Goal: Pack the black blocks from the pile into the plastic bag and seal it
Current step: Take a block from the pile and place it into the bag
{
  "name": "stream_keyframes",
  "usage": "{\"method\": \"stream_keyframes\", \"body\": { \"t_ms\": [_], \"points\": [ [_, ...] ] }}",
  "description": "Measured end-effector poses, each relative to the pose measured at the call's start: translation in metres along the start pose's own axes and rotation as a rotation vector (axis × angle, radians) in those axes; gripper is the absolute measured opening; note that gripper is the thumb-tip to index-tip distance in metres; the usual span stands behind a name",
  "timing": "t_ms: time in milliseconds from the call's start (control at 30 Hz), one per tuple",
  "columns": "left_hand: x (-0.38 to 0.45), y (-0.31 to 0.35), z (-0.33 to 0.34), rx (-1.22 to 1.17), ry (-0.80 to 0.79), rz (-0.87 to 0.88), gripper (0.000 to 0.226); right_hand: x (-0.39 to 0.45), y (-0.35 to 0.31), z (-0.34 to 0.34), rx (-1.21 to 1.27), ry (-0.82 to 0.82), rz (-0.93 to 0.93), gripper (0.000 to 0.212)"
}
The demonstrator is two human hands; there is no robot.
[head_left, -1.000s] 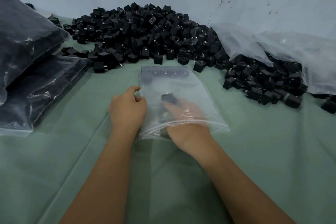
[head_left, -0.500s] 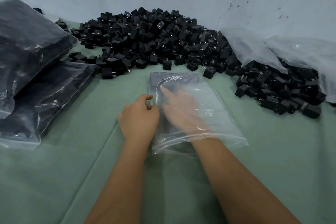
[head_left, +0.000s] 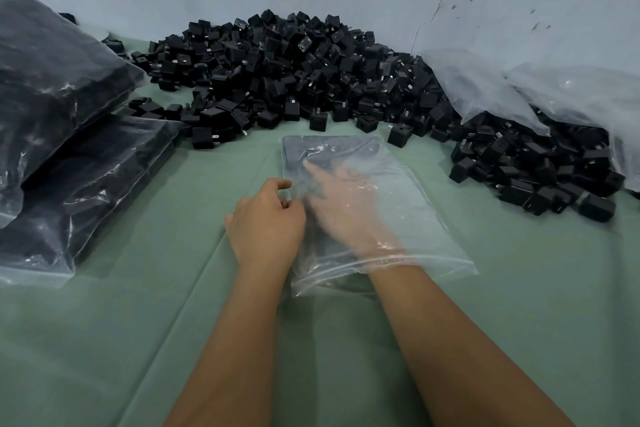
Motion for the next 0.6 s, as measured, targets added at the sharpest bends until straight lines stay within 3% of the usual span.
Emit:
{"method": "stream_keyframes", "body": {
  "t_ms": [133, 233, 333, 467, 600],
  "points": [
    [0.000, 0.001, 0.001, 0.038, 0.003, 0.025, 0.038, -0.002, -0.002, -0.007, 0.071, -0.018, -0.054, 0.053],
    [-0.002, 0.002, 0.002, 0.056, 0.001, 0.060, 0.042, -0.006, -0.002, -0.009, -0.018, -0.086, -0.020, 0.054],
    [-0.003, 0.003, 0.002, 0.077, -0.002, 0.077, 0.047, -0.021, -0.011, -0.013, -0.167, -0.072, -0.079, 0.040],
    [-0.003, 0.004, 0.000, 0.100, 0.004, 0.091, 0.046, -0.056, -0.021, -0.028, -0.109, -0.083, -0.126, 0.035],
    [-0.007, 0.009, 0.003, 0.305, -0.001, 0.174, 0.043, -0.108, -0.031, -0.058, -0.042, 0.021, -0.342, 0.021]
  ]
}}
Point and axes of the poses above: each hand's wrist, its own x-axis towards the middle knuckle, its own z-axis out of the palm, y = z × x, the point moved 5 cm from there along x, towards the middle knuckle, and after that the axes turned 1 degree about y, right-handed, at the moved point
